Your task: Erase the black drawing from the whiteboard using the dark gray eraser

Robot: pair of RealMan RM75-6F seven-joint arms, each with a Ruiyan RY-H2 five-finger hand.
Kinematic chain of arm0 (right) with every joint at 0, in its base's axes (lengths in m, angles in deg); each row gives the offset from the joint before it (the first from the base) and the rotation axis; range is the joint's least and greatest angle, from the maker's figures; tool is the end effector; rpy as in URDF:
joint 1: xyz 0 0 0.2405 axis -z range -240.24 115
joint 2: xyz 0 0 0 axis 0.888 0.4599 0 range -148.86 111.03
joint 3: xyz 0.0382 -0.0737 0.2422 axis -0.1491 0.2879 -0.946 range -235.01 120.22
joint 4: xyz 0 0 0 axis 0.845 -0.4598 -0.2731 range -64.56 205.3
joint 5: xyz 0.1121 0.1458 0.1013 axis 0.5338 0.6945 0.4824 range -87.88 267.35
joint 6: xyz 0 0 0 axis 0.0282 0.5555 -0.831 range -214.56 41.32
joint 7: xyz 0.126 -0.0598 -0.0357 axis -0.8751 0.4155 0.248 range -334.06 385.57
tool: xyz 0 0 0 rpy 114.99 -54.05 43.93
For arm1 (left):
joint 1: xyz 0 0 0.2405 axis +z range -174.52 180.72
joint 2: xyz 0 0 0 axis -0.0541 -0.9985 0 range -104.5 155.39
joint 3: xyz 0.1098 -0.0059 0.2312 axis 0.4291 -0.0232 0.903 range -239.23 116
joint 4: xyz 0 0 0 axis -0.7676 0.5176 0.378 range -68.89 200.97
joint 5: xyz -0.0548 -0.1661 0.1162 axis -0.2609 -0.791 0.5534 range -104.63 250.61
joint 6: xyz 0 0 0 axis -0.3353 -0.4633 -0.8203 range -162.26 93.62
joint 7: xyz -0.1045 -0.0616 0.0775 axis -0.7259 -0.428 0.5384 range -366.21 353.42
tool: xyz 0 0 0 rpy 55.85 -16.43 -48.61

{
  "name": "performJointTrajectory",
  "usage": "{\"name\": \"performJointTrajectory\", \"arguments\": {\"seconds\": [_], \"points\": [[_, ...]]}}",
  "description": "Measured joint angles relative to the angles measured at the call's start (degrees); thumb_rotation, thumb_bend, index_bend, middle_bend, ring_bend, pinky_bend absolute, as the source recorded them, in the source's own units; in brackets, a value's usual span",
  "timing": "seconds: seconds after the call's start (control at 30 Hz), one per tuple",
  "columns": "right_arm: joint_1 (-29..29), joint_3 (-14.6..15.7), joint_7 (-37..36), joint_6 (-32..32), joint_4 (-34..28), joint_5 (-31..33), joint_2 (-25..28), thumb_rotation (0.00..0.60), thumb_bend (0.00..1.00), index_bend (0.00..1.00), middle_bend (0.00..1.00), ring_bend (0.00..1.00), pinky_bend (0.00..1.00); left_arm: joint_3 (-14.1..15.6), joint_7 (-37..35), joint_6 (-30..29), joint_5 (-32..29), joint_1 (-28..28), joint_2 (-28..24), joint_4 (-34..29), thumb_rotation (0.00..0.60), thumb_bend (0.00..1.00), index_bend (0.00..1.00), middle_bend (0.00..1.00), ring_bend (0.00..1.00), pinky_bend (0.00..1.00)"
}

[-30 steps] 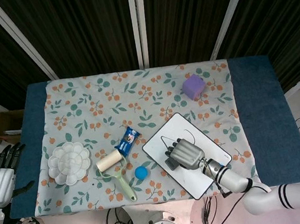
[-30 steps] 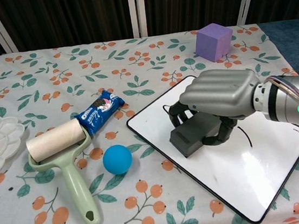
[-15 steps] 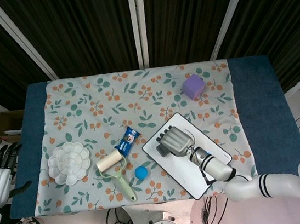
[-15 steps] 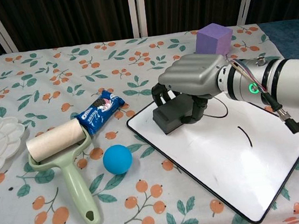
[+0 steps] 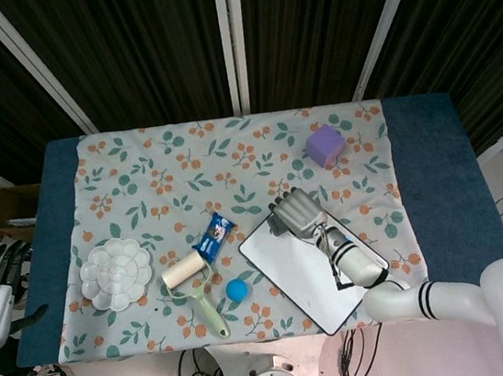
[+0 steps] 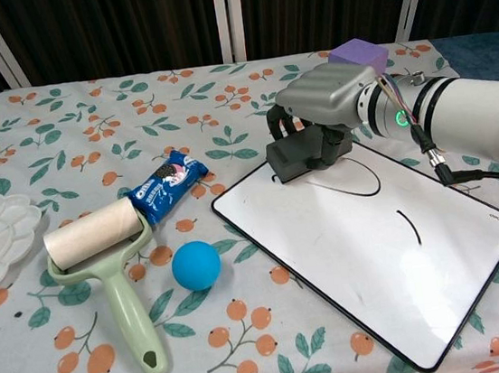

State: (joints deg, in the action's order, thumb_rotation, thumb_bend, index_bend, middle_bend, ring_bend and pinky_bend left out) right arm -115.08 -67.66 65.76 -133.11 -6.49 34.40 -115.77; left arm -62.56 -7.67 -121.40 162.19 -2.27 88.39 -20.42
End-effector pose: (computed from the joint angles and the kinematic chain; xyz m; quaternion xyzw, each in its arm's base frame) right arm -0.1053 -0.3598 -0.0710 0.8341 -0.2578 0.2708 0.4055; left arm -0.3240 0.1785 0.1730 -0.6281 -0.3414 -0.3722 0.5920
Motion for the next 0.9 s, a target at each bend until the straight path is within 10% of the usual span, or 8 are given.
{"name": "performJointTrajectory", "arguments": {"seconds": [0.9], "points": [[8.16,12.3,-11.09,-3.09,-13.87,-14.16,13.25,0.6,0.31,0.85,0.75,0.66,0.78,0.56,2.34,0.41,0.48,0.32,0.87,-0.85,0.6,0.0,0.08,0.07,0.04,0.16]]}}
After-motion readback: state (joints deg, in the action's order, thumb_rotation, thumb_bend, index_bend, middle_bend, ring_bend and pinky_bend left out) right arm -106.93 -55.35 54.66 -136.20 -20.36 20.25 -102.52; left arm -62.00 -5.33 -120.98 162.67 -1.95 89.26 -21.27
